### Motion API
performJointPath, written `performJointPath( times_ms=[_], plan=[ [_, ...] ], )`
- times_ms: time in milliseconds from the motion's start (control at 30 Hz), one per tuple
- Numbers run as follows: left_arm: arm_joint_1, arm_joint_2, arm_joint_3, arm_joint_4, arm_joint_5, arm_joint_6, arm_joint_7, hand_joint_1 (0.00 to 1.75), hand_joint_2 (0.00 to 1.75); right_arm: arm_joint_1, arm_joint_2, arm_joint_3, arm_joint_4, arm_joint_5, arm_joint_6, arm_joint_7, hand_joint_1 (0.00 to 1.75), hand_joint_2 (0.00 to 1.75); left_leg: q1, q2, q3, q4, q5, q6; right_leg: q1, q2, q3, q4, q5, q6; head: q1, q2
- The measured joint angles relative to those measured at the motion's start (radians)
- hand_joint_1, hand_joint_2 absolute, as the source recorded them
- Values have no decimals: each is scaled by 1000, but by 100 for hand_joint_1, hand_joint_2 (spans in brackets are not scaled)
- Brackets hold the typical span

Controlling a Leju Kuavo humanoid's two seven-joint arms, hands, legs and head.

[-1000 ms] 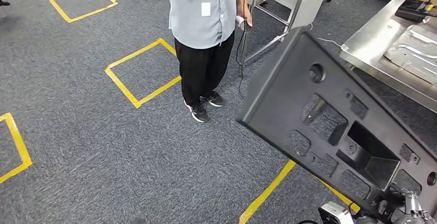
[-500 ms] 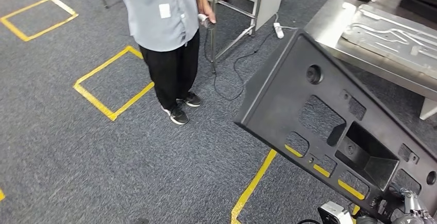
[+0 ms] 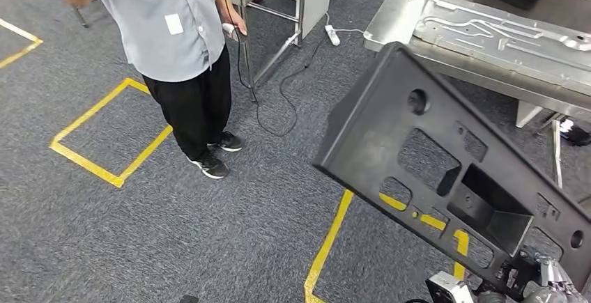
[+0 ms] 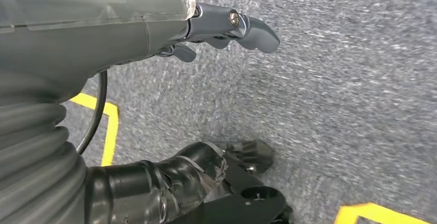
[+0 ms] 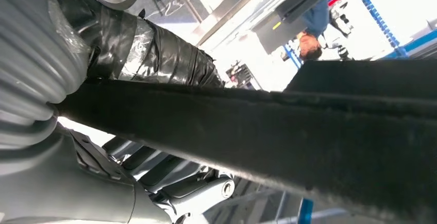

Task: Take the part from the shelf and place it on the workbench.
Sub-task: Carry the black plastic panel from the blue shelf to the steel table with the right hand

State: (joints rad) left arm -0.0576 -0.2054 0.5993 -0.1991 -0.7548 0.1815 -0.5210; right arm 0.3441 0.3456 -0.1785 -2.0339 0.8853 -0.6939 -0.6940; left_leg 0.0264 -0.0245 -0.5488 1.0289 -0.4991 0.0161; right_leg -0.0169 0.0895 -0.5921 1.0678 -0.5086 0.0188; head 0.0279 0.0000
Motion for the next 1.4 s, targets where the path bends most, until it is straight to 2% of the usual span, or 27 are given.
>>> performJointPath(
  times_ms=[67,133,167,200,233,300,367,433,467,533,600,633,667,700,733,800,867,933,1000,1067,1133,1167,1200,1233,1300,1367,1400],
  plan=[
    [2,0,0,0,0,0,0,0,175,-3,0,0,1,0,0,0,171,175,-1,25,1,-4,0,9,2,-58,-50,102,-53,7,1,0],
    [5,0,0,0,0,0,0,0,175,-5,0,0,2,0,0,0,171,175,-4,51,1,-4,-3,13,1,-80,-111,219,-97,11,2,0],
    [5,0,0,0,0,0,0,0,175,-4,0,0,4,0,0,0,171,175,-5,64,3,-3,-5,13,1,-83,-123,241,-95,11,2,0],
    [5,0,0,0,0,0,0,0,175,-4,0,0,5,0,0,0,171,175,-5,77,5,-3,-7,12,1,-87,-116,224,-75,9,2,0],
    [4,0,0,0,0,0,0,0,175,-4,0,0,6,0,0,0,171,175,-6,88,9,-3,-10,12,3,-95,-89,169,-40,6,2,0],
    [2,-1,0,0,0,0,0,0,175,-5,0,0,7,0,0,0,171,175,-8,109,18,-4,-17,6,13,-143,-20,33,13,-7,2,0],
    [1,-2,0,0,0,0,-1,0,175,-6,0,0,7,0,0,0,171,175,-12,126,25,-6,-22,-2,26,-173,8,-28,23,-19,2,0],
    [-1,-2,0,0,0,-2,-2,0,175,-6,0,0,7,1,0,0,171,175,-15,146,32,-11,-26,-11,28,-151,7,-34,25,-27,1,0],
    [-2,-2,0,0,0,-3,-3,0,175,-4,0,0,7,2,0,0,171,175,-15,142,35,-9,-33,-16,25,-139,10,-39,27,-32,1,0],
    [-3,-1,0,0,0,-5,-5,0,175,-5,0,1,7,4,0,0,171,175,-15,97,17,43,-72,-25,16,-114,17,-51,34,-42,0,0],
    [-1,-1,0,0,0,-7,-6,0,175,-7,0,3,8,6,0,0,171,175,-13,45,-41,168,-132,-27,14,-91,17,-52,34,-49,-1,0],
    [1,0,0,0,0,-7,-6,0,175,-7,0,4,9,7,0,0,171,175,-13,37,-73,228,-151,-27,14,-77,17,-51,33,-51,-1,0],
    [3,0,0,0,0,-7,-5,0,175,-7,0,4,10,8,0,0,171,175,-13,34,-95,263,-152,-27,14,-62,18,-48,32,-52,-1,0],
    [5,0,0,0,0,-7,-5,0,175,-7,0,4,11,10,0,0,171,175,-13,33,-100,260,-133,-26,14,-48,19,-45,30,-52,-1,0],
    [5,0,0,0,0,-7,-5,0,175,-6,0,4,12,11,0,0,171,175,-13,32,-87,218,-96,-25,13,-36,20,-42,28,-51,-1,0],
    [4,1,0,0,0,-7,-5,0,175,-6,0,4,15,14,0,0,171,175,-13,24,-39,88,-24,-20,14,-19,22,-32,19,-45,-1,0],
    [0,2,1,0,-2,-7,-4,0,175,-5,0,5,17,23,0,0,171,175,-15,14,-13,17,-2,-12,16,-11,19,-24,14,-35,0,0],
    [-4,2,2,0,-6,-7,-4,0,175,-5,0,5,22,44,0,2,171,175,-17,12,-12,10,-2,-3,16,-7,15,-24,14,-24,0,0],
    [-5,2,3,0,-10,-9,-4,0,175,-8,0,5,25,78,0,4,171,175,-14,17,-9,2,4,8,15,-23,12,-13,4,-13,1,0],
    [-3,1,3,0,-16,-12,-4,0,175,-17,0,4,23,109,0,6,171,175,-10,23,-7,-4,8,16,12,-57,-21,60,-40,-1,2,0],
    [-1,1,3,0,-23,-15,-5,0,175,-24,0,3,22,122,0,14,171,175,-10,30,-7,-5,7,19,7,-78,-83,185,-95,9,3,0],
    [0,1,3,0,-25,-16,-5,0,175,-25,0,3,23,125,0,19,171,175,-10,33,-7,-4,6,19,5,-82,-106,228,-104,12,3,0],
    [0,1,3,0,-28,-16,-5,0,175,-25,0,3,26,127,0,23,171,175,-10,35,-6,-4,5,19,3,-83,-114,237,-94,13,3,0],
    [0,1,3,0,-29,-16,-5,0,175,-25,0,3,28,127,0,25,171,175,-10,36,-3,-4,3,18,2,-84,-101,206,-66,12,3,0],
    [-1,1,3,0,-31,-19,-6,0,175,-26,0,3,33,125,0,22,171,175,-10,38,3,-5,-1,14,4,-91,-36,73,1,4,3,0],
    [-2,1,3,0,-31,-26,-8,0,175,-28,0,3,38,121,0,14,171,175,-12,39,6,-6,-4,6,12,-97,7,-19,27,-8,2,0],
    [-2,1,3,0,-31,-29,-8,0,175,-28,0,3,41,117,0,10,171,175,-13,40,7,-7,-4,0,15,-97,11,-30,23,-13,2,0]
  ],
)
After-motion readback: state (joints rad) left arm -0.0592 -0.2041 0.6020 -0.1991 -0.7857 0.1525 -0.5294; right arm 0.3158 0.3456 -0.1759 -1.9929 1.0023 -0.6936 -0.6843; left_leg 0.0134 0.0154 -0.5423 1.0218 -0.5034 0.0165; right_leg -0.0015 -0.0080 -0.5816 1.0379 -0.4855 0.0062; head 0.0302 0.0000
